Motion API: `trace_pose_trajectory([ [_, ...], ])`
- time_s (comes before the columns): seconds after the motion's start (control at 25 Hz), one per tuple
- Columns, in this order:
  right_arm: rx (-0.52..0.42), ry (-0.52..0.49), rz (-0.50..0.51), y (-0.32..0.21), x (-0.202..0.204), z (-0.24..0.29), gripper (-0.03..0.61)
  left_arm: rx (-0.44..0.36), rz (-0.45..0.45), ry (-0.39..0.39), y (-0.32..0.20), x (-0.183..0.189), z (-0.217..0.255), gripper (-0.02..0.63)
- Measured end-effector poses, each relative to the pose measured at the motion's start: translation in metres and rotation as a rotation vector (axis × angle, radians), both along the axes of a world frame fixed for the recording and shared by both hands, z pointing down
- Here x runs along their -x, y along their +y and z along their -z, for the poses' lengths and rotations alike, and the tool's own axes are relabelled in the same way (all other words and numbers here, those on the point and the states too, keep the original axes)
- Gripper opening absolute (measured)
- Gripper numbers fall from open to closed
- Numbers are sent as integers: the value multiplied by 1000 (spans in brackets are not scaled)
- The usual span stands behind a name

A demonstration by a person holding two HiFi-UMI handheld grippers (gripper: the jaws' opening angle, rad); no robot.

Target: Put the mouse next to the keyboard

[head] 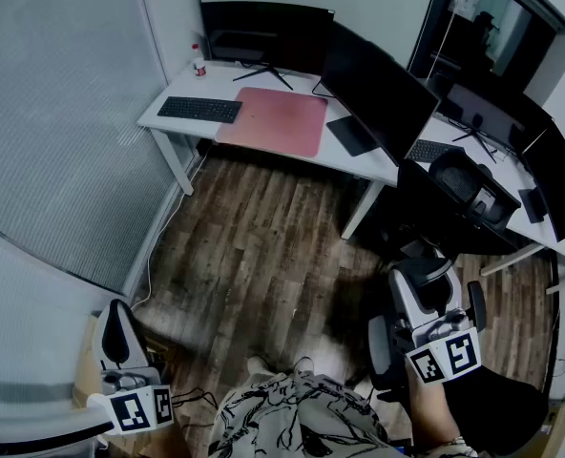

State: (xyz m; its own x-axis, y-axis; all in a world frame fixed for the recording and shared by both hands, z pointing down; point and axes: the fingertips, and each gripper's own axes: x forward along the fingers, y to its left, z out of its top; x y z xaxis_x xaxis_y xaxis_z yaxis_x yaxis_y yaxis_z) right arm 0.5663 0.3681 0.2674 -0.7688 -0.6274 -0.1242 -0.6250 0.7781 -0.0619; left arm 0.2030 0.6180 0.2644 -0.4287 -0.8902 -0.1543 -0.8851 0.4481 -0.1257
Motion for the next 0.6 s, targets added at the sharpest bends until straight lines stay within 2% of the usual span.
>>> trace_pose_trajectory([
  [0.6,4,-8,-25,3,4,-2,304,-7,-10,4,1,3,-2,-5],
])
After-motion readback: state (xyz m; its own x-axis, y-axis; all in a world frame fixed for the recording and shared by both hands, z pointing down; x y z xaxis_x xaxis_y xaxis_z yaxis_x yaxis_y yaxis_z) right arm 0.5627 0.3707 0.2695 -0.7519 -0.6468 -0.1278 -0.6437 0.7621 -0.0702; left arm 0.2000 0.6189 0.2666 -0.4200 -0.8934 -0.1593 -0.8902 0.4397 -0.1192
